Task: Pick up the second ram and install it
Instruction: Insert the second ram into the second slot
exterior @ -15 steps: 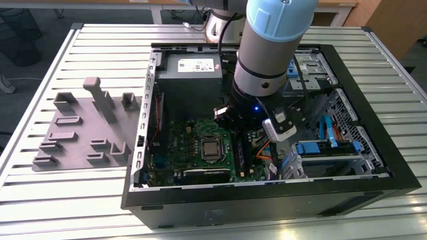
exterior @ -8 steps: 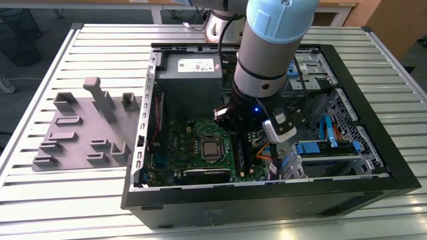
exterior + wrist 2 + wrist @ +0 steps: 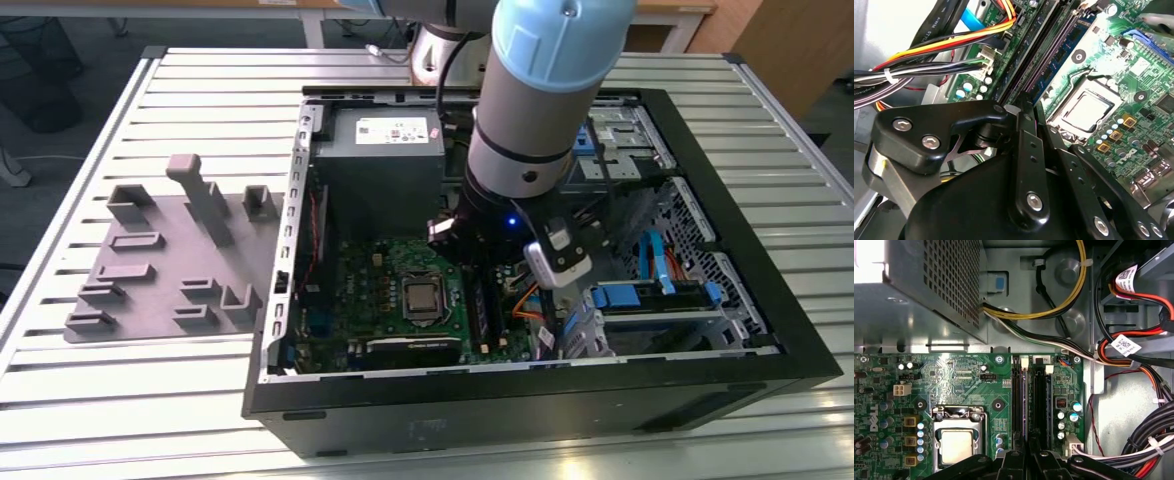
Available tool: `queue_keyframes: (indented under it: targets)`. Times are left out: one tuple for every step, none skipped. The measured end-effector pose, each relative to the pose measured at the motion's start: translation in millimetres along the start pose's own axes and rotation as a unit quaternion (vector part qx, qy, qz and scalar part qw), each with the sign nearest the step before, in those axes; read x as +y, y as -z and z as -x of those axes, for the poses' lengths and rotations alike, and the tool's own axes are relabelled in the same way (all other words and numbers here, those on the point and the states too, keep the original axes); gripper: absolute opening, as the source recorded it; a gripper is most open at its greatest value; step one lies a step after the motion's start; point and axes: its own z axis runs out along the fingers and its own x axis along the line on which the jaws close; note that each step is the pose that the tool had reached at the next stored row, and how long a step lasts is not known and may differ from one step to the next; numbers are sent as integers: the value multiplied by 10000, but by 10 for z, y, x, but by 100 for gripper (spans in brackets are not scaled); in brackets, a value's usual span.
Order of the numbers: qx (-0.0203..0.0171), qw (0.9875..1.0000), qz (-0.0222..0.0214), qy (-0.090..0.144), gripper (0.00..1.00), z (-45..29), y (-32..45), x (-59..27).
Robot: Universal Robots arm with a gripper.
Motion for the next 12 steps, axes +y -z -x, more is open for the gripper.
queue_keyframes:
  targets:
    - [0, 10000, 0, 0, 14, 0, -3, 0]
    - [0, 10000, 0, 0, 14, 0, -7, 0]
    - [0, 10000, -2, 0, 14, 0, -9, -1]
    - [1, 10000, -2, 1, 14, -1, -10, -1]
    - [0, 10000, -2, 0, 14, -1, -11, -1]
    - [0, 10000, 1, 0, 14, -2, -14, -1]
    - [-1, 10000, 3, 0, 14, -3, -15, -4]
    - [-1, 10000, 4, 0, 14, -3, -15, -9]
    - [0, 10000, 3, -1, 14, -3, -14, -13]
    - [0, 10000, 2, 0, 14, -3, -13, -15]
    - [0, 10000, 2, 0, 14, -2, -13, -16]
    - [0, 10000, 1, 0, 14, -2, -12, -16]
